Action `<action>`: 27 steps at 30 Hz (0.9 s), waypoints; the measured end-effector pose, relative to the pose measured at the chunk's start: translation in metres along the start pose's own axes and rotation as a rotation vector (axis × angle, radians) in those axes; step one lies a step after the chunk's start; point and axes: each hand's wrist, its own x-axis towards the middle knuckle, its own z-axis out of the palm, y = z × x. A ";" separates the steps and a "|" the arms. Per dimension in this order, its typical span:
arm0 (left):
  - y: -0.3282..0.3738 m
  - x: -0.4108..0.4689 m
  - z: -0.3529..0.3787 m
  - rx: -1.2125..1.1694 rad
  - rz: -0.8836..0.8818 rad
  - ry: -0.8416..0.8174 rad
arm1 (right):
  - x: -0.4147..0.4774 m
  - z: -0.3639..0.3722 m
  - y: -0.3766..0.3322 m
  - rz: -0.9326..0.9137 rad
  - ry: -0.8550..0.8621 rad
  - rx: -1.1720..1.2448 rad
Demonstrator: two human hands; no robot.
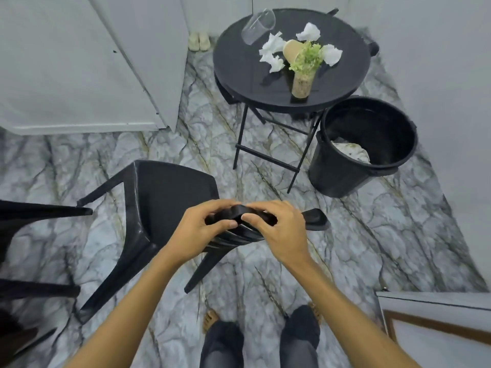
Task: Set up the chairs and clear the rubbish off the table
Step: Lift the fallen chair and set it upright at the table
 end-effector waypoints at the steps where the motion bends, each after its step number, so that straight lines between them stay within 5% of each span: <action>1: -0.002 -0.014 -0.018 -0.002 0.000 0.010 | -0.005 0.012 -0.018 -0.006 -0.026 -0.034; 15: -0.033 -0.181 -0.210 0.093 -0.144 0.190 | -0.032 0.106 -0.130 -0.216 -0.465 -0.074; 27: -0.032 -0.263 -0.269 0.365 -0.424 0.335 | -0.043 0.175 -0.181 -0.354 -0.727 -0.111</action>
